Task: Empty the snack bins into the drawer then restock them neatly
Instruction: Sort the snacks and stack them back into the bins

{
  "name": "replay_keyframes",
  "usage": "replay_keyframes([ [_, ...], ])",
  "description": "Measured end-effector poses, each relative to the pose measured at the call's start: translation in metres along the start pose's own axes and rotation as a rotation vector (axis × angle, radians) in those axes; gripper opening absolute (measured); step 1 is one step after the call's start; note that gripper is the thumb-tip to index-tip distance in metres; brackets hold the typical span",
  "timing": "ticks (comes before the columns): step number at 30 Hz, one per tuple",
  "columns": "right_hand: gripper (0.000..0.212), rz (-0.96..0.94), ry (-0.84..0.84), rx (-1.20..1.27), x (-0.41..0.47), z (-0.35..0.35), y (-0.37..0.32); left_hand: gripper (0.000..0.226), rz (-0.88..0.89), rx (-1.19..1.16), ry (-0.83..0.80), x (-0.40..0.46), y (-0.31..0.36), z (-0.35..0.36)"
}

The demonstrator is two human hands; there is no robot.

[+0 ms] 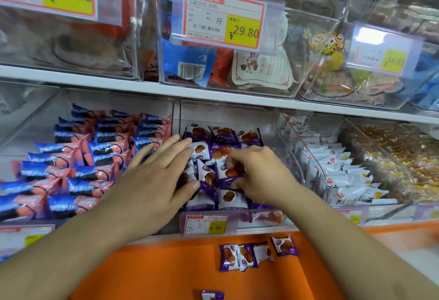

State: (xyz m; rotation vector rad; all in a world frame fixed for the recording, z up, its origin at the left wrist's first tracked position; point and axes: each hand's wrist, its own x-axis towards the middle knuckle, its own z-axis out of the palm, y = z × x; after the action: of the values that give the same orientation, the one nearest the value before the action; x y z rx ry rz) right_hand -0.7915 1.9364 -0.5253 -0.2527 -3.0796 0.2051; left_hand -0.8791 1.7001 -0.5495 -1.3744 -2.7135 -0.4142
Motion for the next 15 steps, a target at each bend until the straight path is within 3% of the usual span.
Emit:
replay_keyframes([
  [4, 0.037, -0.027, -0.001, -0.021, 0.007, 0.007, 0.004, 0.078, 0.0, 0.019, -0.013, 0.001, -0.001, 0.001],
  [9, 0.061, -0.017, -0.114, 0.212, 0.007, -0.002, -0.015, 0.079, -0.006, 0.005, -0.012, 0.001, -0.001, 0.002],
  [11, 0.056, -0.04, -0.101, 0.18, 0.006, 0.011, -0.018, 0.079, -0.007, 0.011, -0.011, 0.001, -0.001, 0.002],
  [15, 0.039, -0.025, 0.065, 0.452, 0.0, 0.002, -0.013, 0.078, -0.004, 0.005, -0.014, 0.001, -0.001, 0.0],
])
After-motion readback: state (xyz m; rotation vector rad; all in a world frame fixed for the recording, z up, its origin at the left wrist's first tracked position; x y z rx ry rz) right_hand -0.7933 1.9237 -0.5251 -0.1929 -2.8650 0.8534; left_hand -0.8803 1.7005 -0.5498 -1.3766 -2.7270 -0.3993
